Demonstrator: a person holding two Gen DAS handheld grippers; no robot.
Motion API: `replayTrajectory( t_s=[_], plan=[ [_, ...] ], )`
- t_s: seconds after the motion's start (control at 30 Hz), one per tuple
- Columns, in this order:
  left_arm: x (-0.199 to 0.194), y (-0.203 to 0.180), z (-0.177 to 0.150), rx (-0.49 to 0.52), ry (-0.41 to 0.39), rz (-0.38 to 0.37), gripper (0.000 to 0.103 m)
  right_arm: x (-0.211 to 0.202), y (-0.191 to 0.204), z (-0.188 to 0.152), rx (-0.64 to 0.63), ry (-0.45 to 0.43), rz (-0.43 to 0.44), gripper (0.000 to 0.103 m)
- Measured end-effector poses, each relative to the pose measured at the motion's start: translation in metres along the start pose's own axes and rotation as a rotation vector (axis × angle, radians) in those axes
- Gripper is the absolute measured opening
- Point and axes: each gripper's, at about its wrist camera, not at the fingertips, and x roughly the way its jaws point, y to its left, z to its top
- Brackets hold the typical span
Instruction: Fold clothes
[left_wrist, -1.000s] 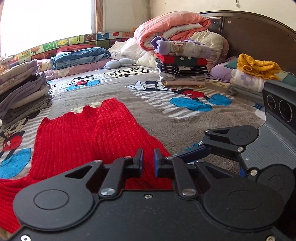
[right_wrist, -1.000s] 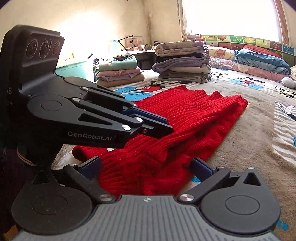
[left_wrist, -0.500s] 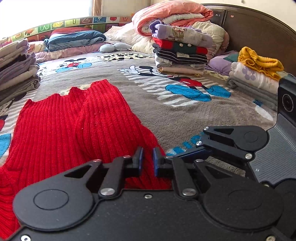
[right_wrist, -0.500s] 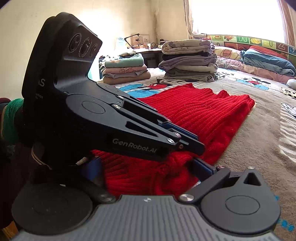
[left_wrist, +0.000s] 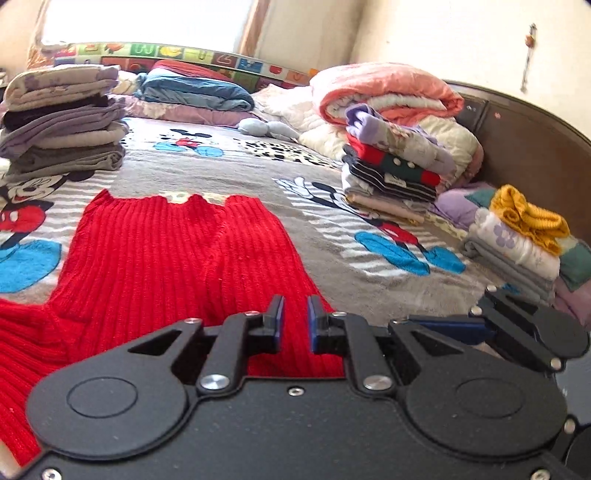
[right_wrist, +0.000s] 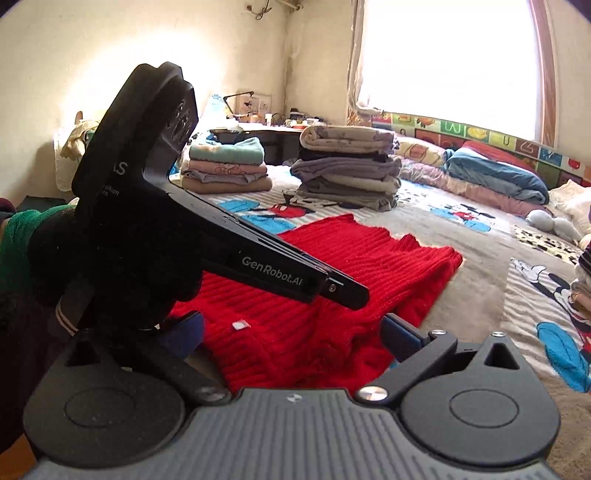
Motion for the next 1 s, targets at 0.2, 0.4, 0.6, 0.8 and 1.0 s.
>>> replayTrajectory(
  t_s=[0.2,0.4,0.6,0.8,1.0],
  plan=[
    [-0.001,0.025,0.003,-0.137,0.004,0.040,0.022,0.045,0.018,-0.012,-0.023,0.177,-0.054,0.102],
    [-0.018,0.050,0.005,-0.294,-0.033,0.073,0.050,0.040,0.005,-0.011,0.088,0.140,-0.056,0.102],
    [-0.046,0.085,0.008,-0.491,-0.097,0.185,0.058,0.014,0.000,-0.008,0.246,0.055,-0.061,0.102],
    [-0.081,0.129,0.001,-0.688,-0.177,0.373,0.058,-0.007,-0.030,-0.021,0.602,-0.047,0.008,0.102],
    [-0.107,0.176,-0.018,-0.851,-0.220,0.459,0.058,-0.024,-0.065,-0.054,0.972,-0.157,0.080,0.102]
  ],
)
